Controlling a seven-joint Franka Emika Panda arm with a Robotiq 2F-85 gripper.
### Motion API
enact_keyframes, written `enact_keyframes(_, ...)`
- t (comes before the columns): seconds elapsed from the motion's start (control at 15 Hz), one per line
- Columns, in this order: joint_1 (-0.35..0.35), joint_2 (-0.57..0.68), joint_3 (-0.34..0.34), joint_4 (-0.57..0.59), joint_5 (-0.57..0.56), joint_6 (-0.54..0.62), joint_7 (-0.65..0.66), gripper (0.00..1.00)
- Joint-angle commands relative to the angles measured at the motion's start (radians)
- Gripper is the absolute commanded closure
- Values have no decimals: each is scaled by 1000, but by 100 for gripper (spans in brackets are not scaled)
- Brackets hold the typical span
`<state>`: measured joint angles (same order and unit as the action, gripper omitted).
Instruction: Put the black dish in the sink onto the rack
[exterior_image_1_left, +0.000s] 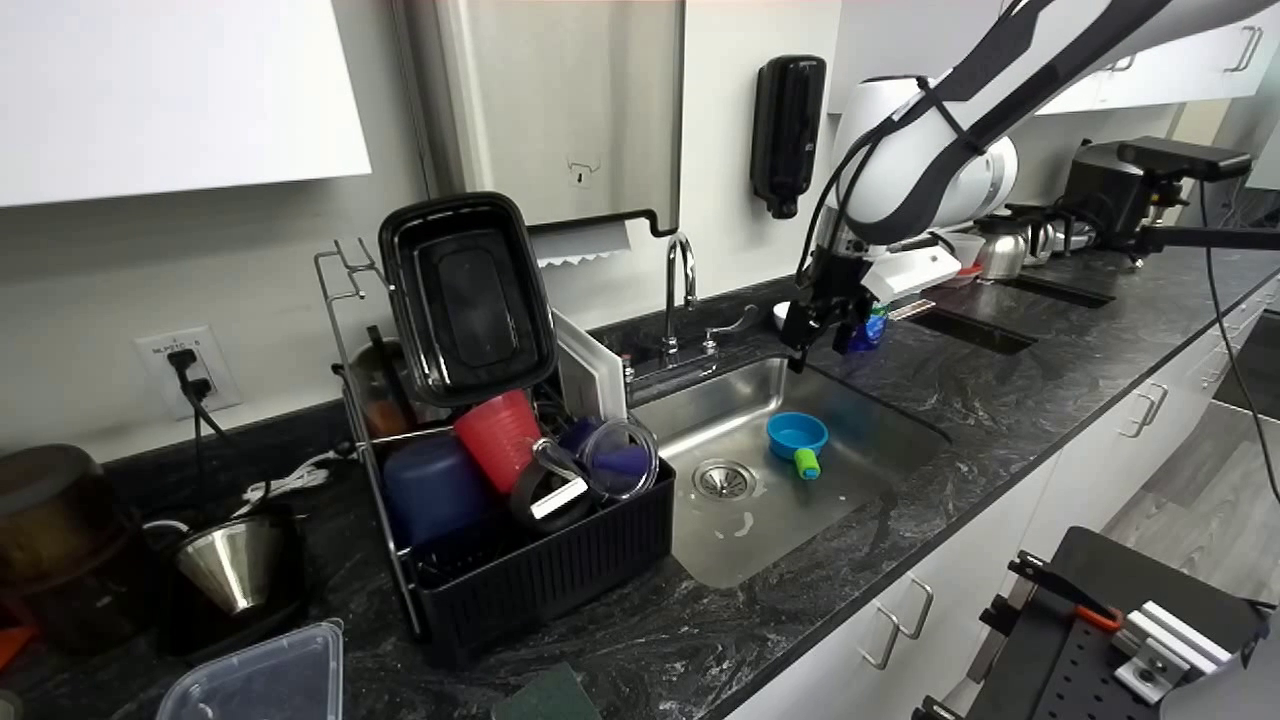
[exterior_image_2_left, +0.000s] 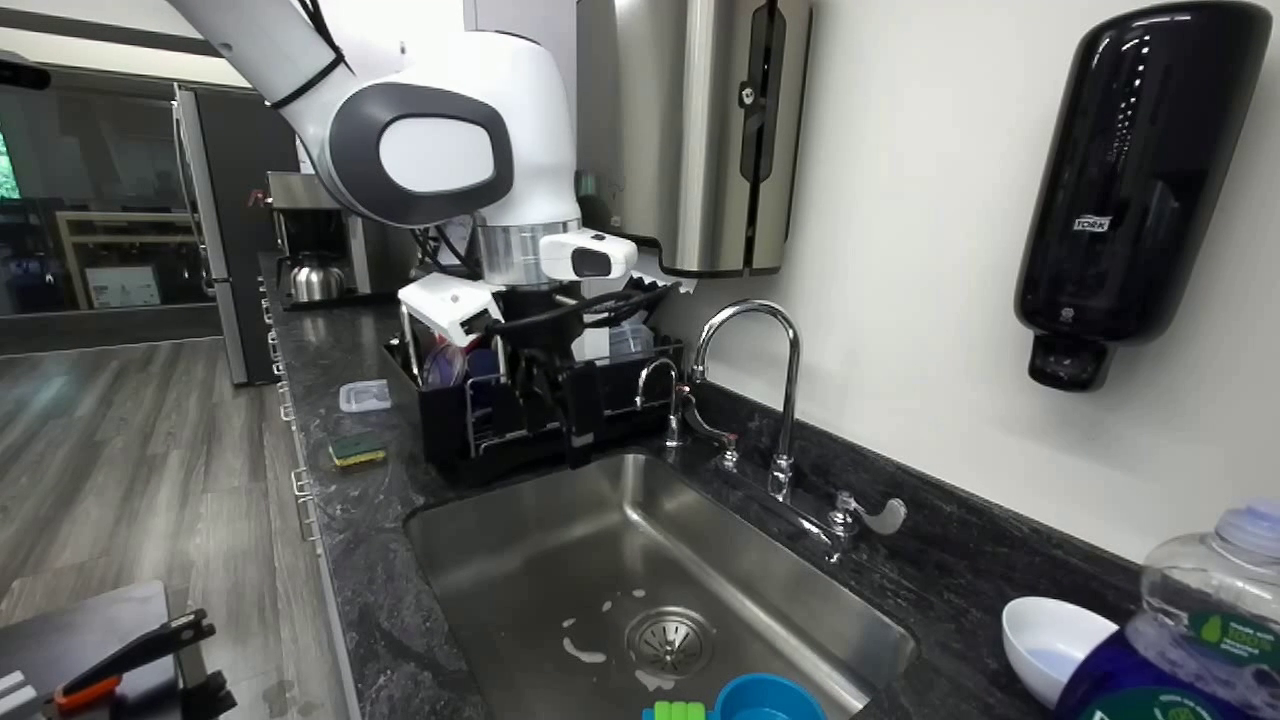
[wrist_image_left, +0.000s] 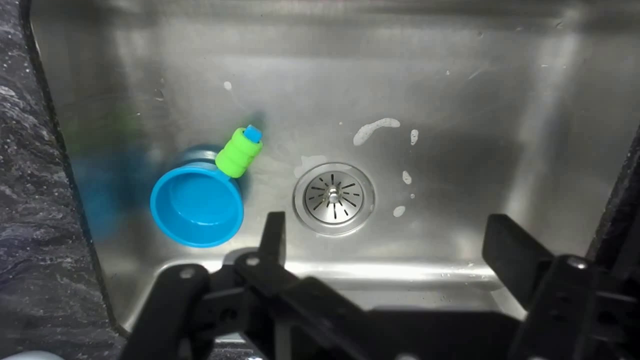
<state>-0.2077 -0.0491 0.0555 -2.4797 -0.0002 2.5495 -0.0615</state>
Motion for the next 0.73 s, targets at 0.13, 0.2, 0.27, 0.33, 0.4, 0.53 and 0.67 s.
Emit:
enact_keyframes(0.13, 71, -20, -69, -11, -33, -96, 17, 0)
enact_keyframes(0.2, 77, -19, -74, -10, -35, -110, 16, 0)
enact_keyframes(0.27, 82, -18, -78, -11, -25, -121, 7, 0)
enact_keyframes(0.33, 87, -17, -82, -11, -15, -137, -3, 0)
enact_keyframes(0.4, 90, -17, -85, -13, -5, -149, -6, 0)
enact_keyframes(0.53, 97, 0, -90, -6, -11, -129, 1, 0)
enact_keyframes(0.67, 101, 0, -92, -10, -8, -136, 1, 0)
